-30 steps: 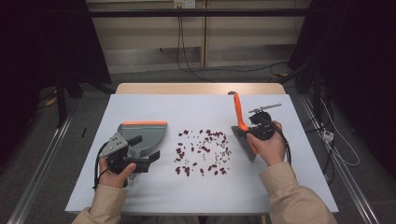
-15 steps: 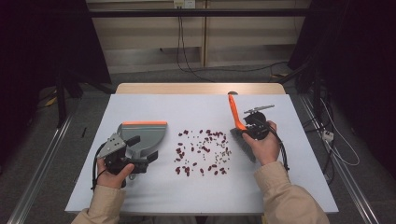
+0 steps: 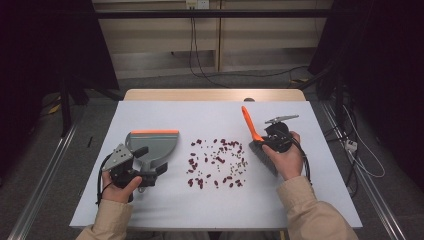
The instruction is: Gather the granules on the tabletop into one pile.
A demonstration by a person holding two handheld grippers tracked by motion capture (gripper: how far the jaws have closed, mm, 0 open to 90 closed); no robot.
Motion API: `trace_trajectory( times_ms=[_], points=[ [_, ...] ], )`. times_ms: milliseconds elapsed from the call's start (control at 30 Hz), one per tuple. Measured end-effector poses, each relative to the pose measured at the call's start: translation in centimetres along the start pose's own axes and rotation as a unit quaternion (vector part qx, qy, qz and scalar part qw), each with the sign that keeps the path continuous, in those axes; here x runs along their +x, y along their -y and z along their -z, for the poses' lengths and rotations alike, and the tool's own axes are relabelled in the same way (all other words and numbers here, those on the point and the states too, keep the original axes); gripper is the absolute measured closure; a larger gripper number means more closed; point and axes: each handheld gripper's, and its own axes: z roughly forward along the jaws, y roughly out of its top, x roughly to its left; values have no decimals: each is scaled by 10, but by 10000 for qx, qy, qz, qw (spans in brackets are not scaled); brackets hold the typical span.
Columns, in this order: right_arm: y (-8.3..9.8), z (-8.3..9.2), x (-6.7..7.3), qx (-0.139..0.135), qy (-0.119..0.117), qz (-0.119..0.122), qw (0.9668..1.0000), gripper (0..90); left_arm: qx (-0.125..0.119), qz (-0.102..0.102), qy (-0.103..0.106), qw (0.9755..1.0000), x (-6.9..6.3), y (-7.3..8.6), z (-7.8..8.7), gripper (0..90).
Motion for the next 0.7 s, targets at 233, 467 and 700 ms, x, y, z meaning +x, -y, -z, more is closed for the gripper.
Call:
trace_trajectory(
  times_ms=[233, 467, 700],
  points=[
    [6, 15, 1, -25, -12, 123, 9999, 608, 4, -16, -37, 10000, 1, 0, 2, 53],
    [24, 18, -1, 89, 192, 338, 9992, 700, 32, -31, -43, 10000, -1, 1, 3, 53],
    [25, 18, -2, -52, 296, 397, 9988, 713, 28, -33, -41, 10000, -1, 0, 3, 53]
  ],
)
